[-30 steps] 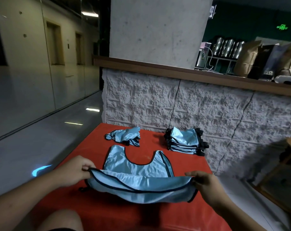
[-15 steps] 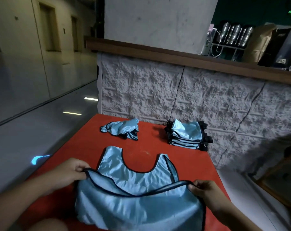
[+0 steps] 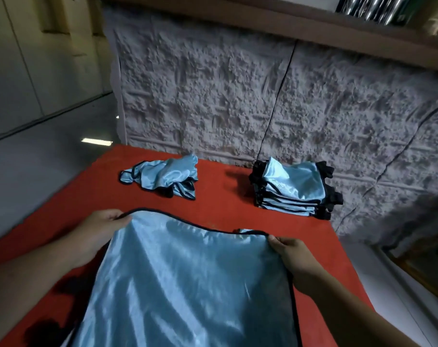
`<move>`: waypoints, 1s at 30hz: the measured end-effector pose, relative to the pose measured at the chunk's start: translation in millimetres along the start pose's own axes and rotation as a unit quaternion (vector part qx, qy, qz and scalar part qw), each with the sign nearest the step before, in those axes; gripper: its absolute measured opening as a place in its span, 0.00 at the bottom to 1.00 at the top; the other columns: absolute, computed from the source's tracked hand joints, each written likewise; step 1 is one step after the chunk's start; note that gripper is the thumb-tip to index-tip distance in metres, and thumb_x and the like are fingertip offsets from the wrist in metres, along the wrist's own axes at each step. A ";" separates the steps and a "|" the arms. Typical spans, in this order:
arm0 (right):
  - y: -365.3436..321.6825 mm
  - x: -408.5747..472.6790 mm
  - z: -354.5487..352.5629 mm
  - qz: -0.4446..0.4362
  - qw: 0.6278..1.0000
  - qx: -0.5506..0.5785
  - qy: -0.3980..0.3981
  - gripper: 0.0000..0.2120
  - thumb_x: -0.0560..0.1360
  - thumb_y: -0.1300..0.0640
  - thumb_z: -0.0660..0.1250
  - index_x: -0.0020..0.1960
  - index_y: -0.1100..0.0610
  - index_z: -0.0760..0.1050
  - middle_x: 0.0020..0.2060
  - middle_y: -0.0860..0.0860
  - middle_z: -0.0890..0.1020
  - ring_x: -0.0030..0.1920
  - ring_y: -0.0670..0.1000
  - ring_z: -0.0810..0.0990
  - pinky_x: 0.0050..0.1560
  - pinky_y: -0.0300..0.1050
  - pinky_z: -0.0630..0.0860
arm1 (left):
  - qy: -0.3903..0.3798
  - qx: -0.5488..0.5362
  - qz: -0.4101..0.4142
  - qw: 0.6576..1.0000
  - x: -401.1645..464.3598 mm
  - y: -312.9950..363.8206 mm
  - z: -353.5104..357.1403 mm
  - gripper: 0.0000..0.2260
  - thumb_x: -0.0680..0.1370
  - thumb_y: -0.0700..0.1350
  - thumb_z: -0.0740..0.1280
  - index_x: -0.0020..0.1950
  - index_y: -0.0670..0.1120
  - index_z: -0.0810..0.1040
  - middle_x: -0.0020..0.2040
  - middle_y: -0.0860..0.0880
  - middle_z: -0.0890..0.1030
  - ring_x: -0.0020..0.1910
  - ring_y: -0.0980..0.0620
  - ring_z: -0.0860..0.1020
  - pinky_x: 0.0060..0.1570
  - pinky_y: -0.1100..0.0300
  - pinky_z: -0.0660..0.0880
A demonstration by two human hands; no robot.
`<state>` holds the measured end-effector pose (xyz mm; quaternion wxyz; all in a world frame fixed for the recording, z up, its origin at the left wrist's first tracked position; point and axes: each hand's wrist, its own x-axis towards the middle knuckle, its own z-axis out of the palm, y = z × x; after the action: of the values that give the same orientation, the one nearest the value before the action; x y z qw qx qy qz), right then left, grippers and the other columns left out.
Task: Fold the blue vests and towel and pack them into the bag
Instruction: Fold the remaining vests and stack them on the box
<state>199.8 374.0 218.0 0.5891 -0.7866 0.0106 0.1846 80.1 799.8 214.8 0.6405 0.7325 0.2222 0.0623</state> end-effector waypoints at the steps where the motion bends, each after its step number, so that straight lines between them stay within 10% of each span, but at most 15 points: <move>1: 2.8 7.8 2.8 0.014 1.000 0.004 -0.009 0.23 0.78 0.45 0.70 0.49 0.69 0.81 0.47 0.68 0.84 0.43 0.59 0.84 0.48 0.55 0.80 | -0.007 0.003 -0.015 1.000 10.3 -7.0 3.3 0.14 0.80 0.45 0.70 0.50 0.33 0.78 0.44 0.32 0.81 0.42 0.43 0.79 0.47 0.49 0.72; 9: 15.5 35.5 4.4 -0.039 0.992 -0.030 0.115 0.16 0.80 0.49 0.68 0.37 0.56 0.78 0.31 0.53 0.76 0.31 0.51 0.74 0.33 0.49 0.72 | 0.042 0.080 -0.043 0.995 37.7 -32.2 9.3 0.17 0.75 0.52 0.73 0.44 0.38 0.79 0.39 0.32 0.79 0.37 0.44 0.77 0.42 0.49 0.72; 13: 9.3 30.8 13.2 -0.110 0.984 -0.089 0.111 0.09 0.80 0.53 0.69 0.48 0.55 0.85 0.35 0.44 0.83 0.34 0.44 0.78 0.35 0.43 0.77 | 0.050 0.118 -0.026 0.991 31.1 -31.6 11.3 0.15 0.77 0.49 0.73 0.42 0.37 0.78 0.35 0.43 0.75 0.34 0.48 0.72 0.39 0.54 0.68; 16: 13.7 28.0 18.6 -0.107 0.981 -0.150 0.056 0.12 0.81 0.53 0.67 0.45 0.61 0.82 0.27 0.46 0.70 0.28 0.45 0.65 0.29 0.42 0.61 | 0.061 0.137 -0.011 0.989 27.4 -33.2 16.4 0.15 0.79 0.46 0.71 0.41 0.35 0.76 0.32 0.43 0.74 0.31 0.49 0.71 0.36 0.56 0.66; 30: -3.3 45.3 -2.2 -0.104 0.916 -0.345 0.175 0.19 0.79 0.49 0.69 0.33 0.58 0.74 0.26 0.51 0.76 0.27 0.47 0.70 0.29 0.39 0.65 | 0.064 0.192 0.017 0.979 26.6 -20.5 14.1 0.14 0.76 0.49 0.74 0.37 0.41 0.81 0.33 0.35 0.78 0.31 0.47 0.74 0.38 0.56 0.67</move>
<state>243.4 382.0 207.8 0.2854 -0.9575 -0.0324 -0.0265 104.1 799.4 187.4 0.4710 0.8401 0.2580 0.0756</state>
